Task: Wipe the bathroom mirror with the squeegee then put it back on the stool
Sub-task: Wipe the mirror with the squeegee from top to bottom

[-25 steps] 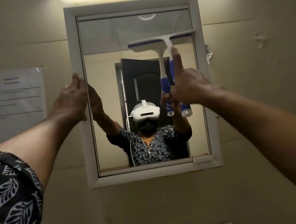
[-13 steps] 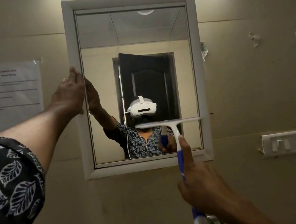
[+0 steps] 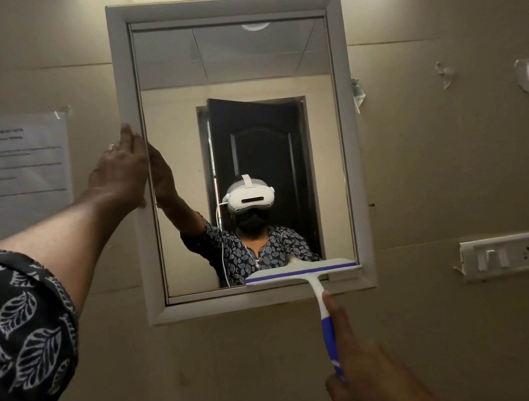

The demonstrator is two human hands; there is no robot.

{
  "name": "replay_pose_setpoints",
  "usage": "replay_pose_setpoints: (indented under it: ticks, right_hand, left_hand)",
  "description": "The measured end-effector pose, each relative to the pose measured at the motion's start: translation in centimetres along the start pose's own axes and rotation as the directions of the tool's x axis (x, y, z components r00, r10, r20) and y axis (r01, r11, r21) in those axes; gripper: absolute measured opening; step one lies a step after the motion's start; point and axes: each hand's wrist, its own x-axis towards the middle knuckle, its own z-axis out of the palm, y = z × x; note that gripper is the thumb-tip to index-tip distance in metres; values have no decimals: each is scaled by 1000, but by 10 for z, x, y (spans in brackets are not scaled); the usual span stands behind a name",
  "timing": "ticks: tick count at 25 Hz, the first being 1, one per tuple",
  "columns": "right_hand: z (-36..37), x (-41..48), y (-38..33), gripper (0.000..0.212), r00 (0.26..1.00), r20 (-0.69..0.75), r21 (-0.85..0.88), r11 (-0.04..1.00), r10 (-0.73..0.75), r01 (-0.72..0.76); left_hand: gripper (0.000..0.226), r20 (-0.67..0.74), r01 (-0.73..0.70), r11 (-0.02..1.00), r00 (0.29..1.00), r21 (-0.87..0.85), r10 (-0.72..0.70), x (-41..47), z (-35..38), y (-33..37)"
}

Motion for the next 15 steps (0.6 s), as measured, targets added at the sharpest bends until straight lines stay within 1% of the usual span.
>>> replay_pose_setpoints:
  ticks: [3,5,6,8,10,11,12,13,15]
  right_hand:
    - [-48,0,-30,90,993,-61,-14,995,-99,99]
    - [-86,17,-59,82,957,-200,-89,977,-210,196]
    - [-106,31,-75,79,919,-290,-136,962,-267,236]
    - [-143,61,-113,72,817,-432,-218,923,-382,316]
    - [-170,91,-148,66,711,-507,-268,873,-488,408]
    - [-179,104,-161,65,677,-519,-280,852,-522,443]
    - [-185,117,-172,65,661,-523,-279,841,-538,464]
    - [-188,129,-180,67,662,-525,-265,842,-535,471]
    - [-185,147,-191,76,682,-536,-225,863,-497,452]
  left_hand:
    - [107,-12,5,1000,1000,8,-5,2,2,-1]
    - [106,-25,1,1000,1000,13,-1,1,4,-2]
    - [106,-34,1,1000,999,13,0,1,3,-2]
    - [106,-35,5,1000,999,13,-4,1,3,-2]
    - [105,-32,7,1000,999,8,-7,1,4,-2]
    - [105,-32,8,1000,999,4,-8,1,4,-3]
    - [106,-30,7,1000,1000,-2,-7,1,4,-3]
    - [107,-28,4,1000,1000,-6,-5,1,4,-3]
    - [108,-23,1,1000,1000,-18,-2,2,5,-5]
